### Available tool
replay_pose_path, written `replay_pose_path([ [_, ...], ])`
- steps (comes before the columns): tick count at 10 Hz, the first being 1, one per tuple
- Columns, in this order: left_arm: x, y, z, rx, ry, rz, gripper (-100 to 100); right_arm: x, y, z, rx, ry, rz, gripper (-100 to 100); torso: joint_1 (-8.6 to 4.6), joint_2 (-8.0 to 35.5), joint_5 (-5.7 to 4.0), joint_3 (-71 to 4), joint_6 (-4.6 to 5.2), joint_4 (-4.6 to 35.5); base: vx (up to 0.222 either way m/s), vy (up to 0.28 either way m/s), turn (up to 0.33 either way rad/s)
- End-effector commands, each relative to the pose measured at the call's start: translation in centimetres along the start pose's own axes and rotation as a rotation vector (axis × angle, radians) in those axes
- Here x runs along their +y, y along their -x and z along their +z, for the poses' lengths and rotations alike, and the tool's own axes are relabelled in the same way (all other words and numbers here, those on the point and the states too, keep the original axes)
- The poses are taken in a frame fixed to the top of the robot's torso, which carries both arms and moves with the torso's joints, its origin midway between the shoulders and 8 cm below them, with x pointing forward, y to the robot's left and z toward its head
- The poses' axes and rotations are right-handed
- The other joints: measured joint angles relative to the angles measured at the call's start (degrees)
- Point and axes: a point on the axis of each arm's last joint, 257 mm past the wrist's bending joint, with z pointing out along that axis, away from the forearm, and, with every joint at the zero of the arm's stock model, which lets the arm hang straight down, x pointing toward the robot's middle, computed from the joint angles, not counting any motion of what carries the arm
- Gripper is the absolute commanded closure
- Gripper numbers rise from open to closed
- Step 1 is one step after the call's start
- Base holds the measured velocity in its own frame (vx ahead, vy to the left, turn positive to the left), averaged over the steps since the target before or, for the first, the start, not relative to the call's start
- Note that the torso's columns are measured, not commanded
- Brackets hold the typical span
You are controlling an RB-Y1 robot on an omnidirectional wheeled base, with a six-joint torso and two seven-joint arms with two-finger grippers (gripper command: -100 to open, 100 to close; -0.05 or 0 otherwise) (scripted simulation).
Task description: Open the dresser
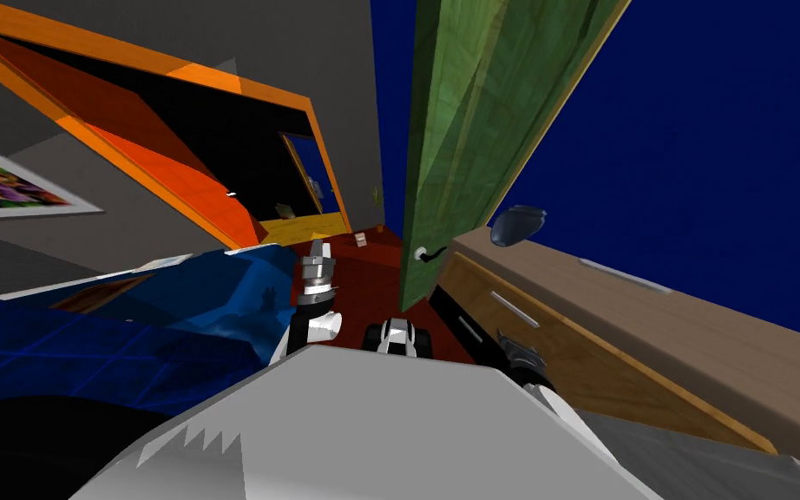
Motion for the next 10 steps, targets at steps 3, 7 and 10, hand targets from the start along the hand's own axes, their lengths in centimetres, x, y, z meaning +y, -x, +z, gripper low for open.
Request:
replay_pose_path([
  [3,0.0,0.0,0.0,0.0,0.0,0.0,0,-8.0,-1.9,-0.1,0.016,-0.17,-0.228,-100,0.08,-0.04,0.0,-0.01,-0.04,0.0,0.057,0.1,0.131],
  [7,0.0,0.0,0.0,0.0,0.0,0.0,0,-12.5,-1.7,-0.5,0.008,-0.273,-0.372,-100,0.04,-0.05,-0.01,-0.02,-0.04,-0.01,0.059,0.091,0.117],
  [10,0.0,0.0,0.0,0.0,0.0,0.0,0,-17.6,-0.6,-1.2,-0.009,-0.383,-0.547,-100,0.08,-0.01,0.0,0.01,-0.03,0.0,0.065,0.088,0.15],
])
